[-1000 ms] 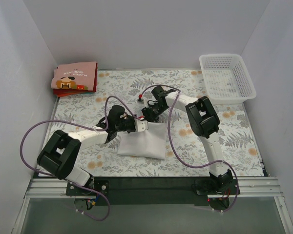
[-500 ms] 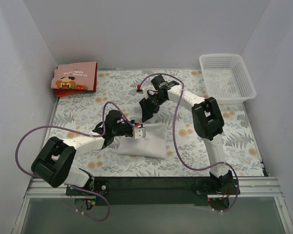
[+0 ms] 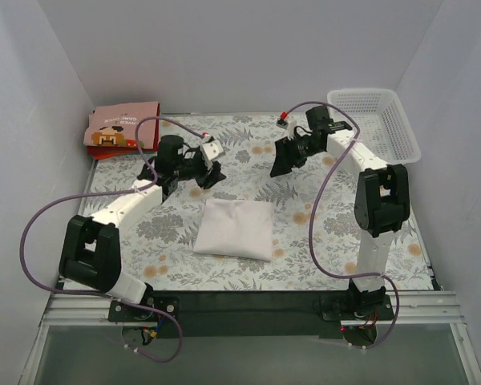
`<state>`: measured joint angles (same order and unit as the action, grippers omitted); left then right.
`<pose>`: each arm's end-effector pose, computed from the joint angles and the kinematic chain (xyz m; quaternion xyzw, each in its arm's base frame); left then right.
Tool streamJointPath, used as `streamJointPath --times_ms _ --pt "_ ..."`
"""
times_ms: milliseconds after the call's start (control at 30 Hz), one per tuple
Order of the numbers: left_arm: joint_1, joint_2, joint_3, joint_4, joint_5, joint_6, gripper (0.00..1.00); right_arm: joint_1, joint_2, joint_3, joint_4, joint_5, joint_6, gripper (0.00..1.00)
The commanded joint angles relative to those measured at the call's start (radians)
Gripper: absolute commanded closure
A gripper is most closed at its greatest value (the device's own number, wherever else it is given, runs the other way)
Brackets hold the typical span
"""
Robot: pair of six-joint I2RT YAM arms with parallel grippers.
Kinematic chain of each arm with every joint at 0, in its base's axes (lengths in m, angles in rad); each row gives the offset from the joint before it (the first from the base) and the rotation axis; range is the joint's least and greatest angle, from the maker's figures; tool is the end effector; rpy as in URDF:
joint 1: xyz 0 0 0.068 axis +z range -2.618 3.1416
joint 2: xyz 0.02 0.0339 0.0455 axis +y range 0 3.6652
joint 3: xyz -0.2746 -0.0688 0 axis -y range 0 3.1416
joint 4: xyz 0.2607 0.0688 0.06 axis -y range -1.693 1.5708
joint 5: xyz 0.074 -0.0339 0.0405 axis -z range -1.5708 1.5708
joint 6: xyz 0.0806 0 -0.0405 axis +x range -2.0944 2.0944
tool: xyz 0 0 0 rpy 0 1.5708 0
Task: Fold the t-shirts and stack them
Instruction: Fold the tshirt
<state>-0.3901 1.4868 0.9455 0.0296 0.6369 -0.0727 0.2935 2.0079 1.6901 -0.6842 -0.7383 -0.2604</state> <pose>0.3261 -0.1859 0.2363 0.2857 0.7843 -0.3730 0.4050 0.4386 0.1892 0.2252 -0.3421 0.8334 0.3506 0.2559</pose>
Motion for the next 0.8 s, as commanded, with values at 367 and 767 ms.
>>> streamJointPath --times_ms 367,767 --pt "0.183 0.223 0.102 -0.393 0.055 -0.501 0.58 0.033 0.006 -0.244 0.057 -0.055 0.055 0.4" --pt "0.186 0.308 0.118 -0.352 -0.08 -0.572 0.64 0.049 0.043 -0.27 0.08 -0.073 0.072 0.45"
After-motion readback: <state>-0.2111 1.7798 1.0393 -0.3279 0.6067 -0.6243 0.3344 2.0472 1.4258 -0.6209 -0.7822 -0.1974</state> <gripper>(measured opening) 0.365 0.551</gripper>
